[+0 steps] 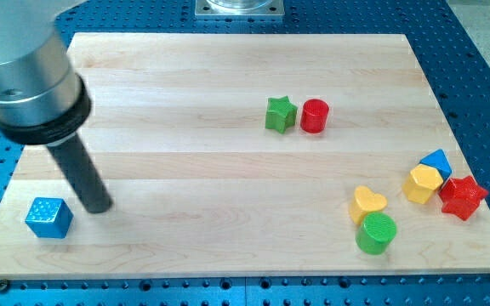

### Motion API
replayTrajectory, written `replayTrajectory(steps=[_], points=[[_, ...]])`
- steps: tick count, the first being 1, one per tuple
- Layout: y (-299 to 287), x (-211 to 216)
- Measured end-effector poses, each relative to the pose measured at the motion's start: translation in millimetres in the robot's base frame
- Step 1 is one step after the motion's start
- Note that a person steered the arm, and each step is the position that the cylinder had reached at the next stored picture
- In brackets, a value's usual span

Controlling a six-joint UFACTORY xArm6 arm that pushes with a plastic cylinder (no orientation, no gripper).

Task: Move the arm to the red circle

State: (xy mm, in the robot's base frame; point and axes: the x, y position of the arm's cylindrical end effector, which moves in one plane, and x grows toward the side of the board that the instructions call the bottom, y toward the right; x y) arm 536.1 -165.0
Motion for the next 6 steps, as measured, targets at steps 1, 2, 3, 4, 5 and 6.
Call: replayTrajectory(steps=[1, 2, 3, 4, 5, 6], points=[[70.2, 2.9], [146.3, 7.4], [206.7, -1.1], [277.1, -11.4], [316.2, -31.7], [317.6, -106.6]])
